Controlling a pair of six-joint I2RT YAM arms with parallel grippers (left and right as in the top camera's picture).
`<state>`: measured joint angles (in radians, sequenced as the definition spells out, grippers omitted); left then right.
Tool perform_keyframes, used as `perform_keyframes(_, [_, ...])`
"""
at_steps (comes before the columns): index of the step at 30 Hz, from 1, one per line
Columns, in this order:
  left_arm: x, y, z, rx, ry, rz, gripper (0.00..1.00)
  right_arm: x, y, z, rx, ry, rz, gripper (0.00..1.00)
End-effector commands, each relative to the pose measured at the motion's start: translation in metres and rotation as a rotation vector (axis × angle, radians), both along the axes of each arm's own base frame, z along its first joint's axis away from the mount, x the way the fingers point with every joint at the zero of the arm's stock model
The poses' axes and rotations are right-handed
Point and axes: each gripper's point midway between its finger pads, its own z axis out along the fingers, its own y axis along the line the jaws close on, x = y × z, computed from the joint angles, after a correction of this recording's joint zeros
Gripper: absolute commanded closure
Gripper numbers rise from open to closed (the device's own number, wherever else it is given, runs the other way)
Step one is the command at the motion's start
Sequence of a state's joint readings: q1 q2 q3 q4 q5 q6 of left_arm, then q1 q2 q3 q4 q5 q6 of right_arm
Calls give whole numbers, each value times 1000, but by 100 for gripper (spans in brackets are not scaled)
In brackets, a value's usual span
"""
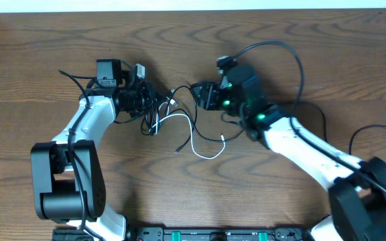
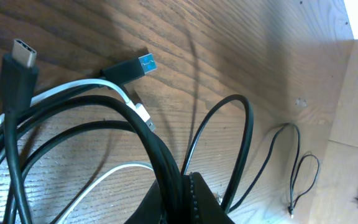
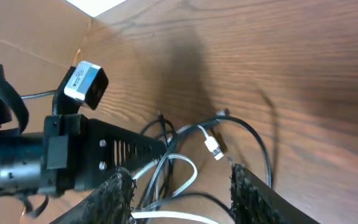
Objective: Untangle cables
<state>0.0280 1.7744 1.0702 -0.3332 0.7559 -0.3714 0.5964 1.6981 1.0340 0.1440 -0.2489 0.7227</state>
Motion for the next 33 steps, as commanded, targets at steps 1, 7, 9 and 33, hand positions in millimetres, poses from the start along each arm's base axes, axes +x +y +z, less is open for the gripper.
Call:
perform_keyframes(1, [-2,1,4,15,-25,-11,92,5,10,-23,-24,3,-15,48])
perform_keyframes(7, [-1,1,4,15,-27,-11,92,14,33,-51,11,-27,4,42])
perform_keyframes(9, [-1,1,4,15,-27,-11,92,19,37,-57,49,-21,-14,42])
perform_keyframes(33, [1,4,5,35,-63,-33,92,50,17,-89,199,81,-91,99])
